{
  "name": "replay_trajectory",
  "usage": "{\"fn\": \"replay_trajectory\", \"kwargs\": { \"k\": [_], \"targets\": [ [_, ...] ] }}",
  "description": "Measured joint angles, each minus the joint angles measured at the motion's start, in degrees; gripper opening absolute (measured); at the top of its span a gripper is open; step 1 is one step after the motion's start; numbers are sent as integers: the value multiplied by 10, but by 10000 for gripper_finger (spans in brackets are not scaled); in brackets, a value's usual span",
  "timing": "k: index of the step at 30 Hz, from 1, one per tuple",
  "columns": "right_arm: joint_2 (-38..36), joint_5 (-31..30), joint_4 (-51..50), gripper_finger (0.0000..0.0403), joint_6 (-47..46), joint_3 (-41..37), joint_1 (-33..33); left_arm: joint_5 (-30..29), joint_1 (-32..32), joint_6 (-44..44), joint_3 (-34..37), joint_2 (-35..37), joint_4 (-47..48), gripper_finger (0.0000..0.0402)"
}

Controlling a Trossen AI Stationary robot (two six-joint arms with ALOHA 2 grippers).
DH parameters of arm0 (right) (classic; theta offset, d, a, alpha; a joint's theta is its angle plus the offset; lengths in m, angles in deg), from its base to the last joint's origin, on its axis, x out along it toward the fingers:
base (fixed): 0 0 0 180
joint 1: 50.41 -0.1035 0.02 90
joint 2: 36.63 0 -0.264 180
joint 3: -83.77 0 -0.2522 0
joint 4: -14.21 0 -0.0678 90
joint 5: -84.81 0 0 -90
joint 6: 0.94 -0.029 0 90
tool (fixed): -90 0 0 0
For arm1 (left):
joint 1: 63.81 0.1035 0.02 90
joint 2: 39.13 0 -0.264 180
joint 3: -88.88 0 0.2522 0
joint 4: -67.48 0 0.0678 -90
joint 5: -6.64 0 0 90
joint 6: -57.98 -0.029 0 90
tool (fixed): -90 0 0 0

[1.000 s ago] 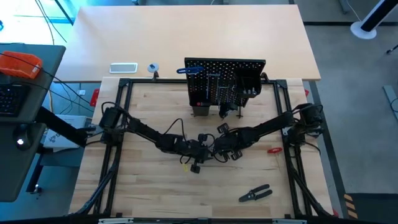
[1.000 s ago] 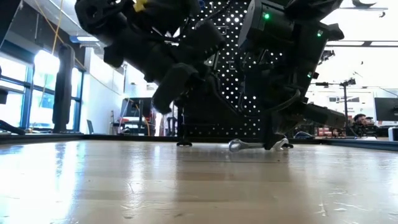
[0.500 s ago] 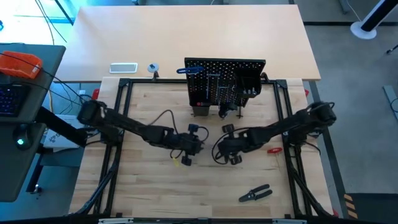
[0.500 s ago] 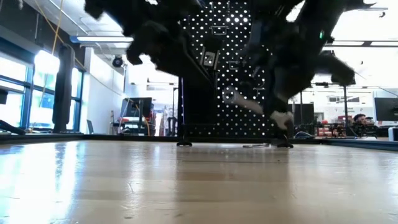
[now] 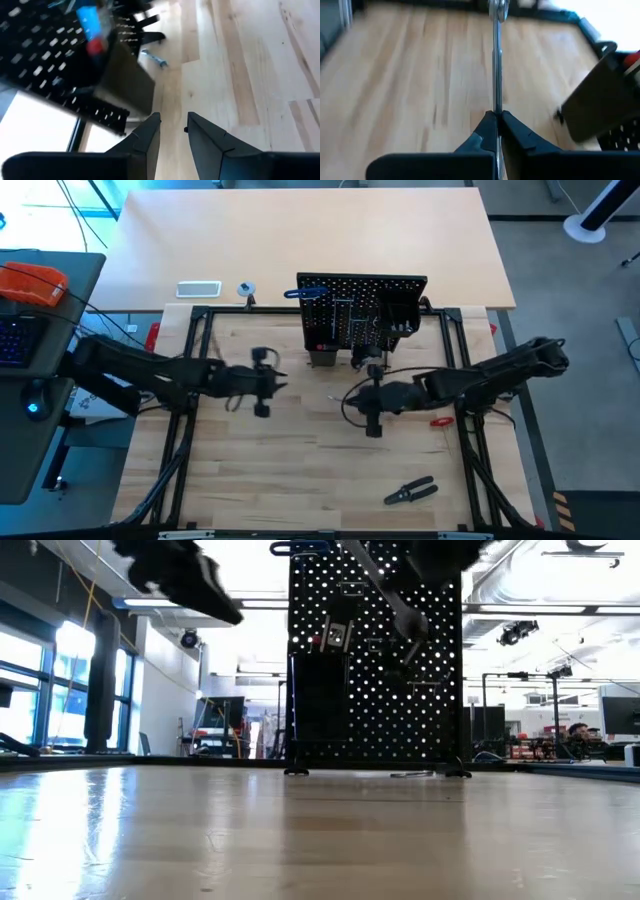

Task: Hang tools onto peg board
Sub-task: Hang the wrench on the pegboard

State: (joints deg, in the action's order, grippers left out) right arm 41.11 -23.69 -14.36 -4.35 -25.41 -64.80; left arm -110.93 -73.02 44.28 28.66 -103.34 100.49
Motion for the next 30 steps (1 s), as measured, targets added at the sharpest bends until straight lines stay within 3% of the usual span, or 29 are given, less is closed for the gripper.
{"fn": "replay_trajectory", "kwargs": {
  "k": [6, 11, 15, 30],
  "targets": [
    [-5, 1, 144, 0, -49, 0, 33, 3, -5, 45, 95, 121, -53, 92],
    [-5, -22, 204, 0, -85, 0, 61, 4, -19, 52, 146, 162, -105, 92],
    [-5, -55, 206, 0, -100, 0, 79, 3, -25, 48, 159, 161, -117, 92],
    [4, -38, 195, 0, -152, 0, 134, 17, -36, 25, 159, 120, -146, 92]
  ]
}}
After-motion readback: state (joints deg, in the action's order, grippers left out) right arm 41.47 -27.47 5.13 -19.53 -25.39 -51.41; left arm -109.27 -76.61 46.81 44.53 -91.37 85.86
